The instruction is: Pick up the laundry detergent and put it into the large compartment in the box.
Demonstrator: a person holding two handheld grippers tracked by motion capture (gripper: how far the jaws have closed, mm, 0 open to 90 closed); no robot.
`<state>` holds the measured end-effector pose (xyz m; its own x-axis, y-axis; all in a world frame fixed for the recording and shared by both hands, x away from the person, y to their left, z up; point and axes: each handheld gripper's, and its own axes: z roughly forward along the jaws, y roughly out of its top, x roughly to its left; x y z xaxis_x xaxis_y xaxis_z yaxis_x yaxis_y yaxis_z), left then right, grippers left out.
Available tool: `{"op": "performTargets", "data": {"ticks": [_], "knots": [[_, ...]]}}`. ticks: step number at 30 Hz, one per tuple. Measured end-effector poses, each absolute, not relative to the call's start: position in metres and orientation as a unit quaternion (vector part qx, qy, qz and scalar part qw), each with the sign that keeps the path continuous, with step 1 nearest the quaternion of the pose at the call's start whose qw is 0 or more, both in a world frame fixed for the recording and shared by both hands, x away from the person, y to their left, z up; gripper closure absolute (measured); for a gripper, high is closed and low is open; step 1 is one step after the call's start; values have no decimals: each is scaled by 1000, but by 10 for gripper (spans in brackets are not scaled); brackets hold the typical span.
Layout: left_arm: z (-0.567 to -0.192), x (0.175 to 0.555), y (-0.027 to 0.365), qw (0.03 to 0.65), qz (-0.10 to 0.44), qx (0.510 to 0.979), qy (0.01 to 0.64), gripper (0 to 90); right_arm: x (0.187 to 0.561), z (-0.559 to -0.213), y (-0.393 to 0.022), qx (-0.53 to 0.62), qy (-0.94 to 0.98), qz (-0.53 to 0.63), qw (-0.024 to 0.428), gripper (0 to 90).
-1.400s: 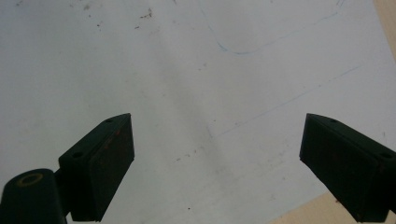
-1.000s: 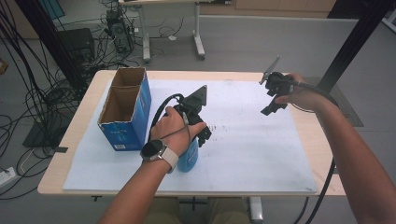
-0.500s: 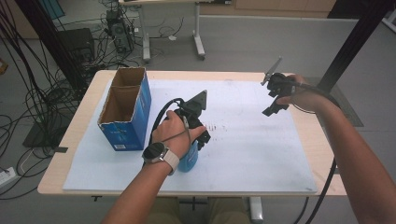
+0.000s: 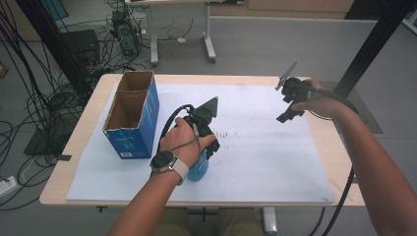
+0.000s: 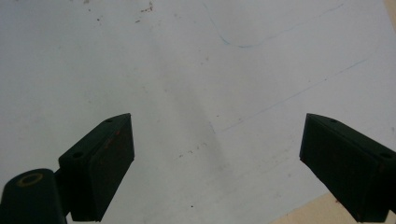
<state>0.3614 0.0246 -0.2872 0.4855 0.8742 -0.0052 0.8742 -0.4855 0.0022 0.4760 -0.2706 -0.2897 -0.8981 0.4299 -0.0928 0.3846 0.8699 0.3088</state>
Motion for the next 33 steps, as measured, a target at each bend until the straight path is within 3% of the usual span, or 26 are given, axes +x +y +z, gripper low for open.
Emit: {"op": "performTargets", "data": {"ticks": [7,8,14,16,33], "knots": [[-287,361,23,-5,8,863,505,205,476,-290,-270,211,964,142,80,98],[-287,361,23,-4,9,864,503,302,476,-290,-270,211,964,142,80,98],[-287,361,22,-14,19,865,502,300,476,-290,-270,211,964,142,79,98],[-287,361,21,-13,20,868,496,381,476,-289,-270,211,964,143,80,98],[-287,360,20,-13,22,869,495,382,476,-290,-269,211,964,142,79,98]]}}
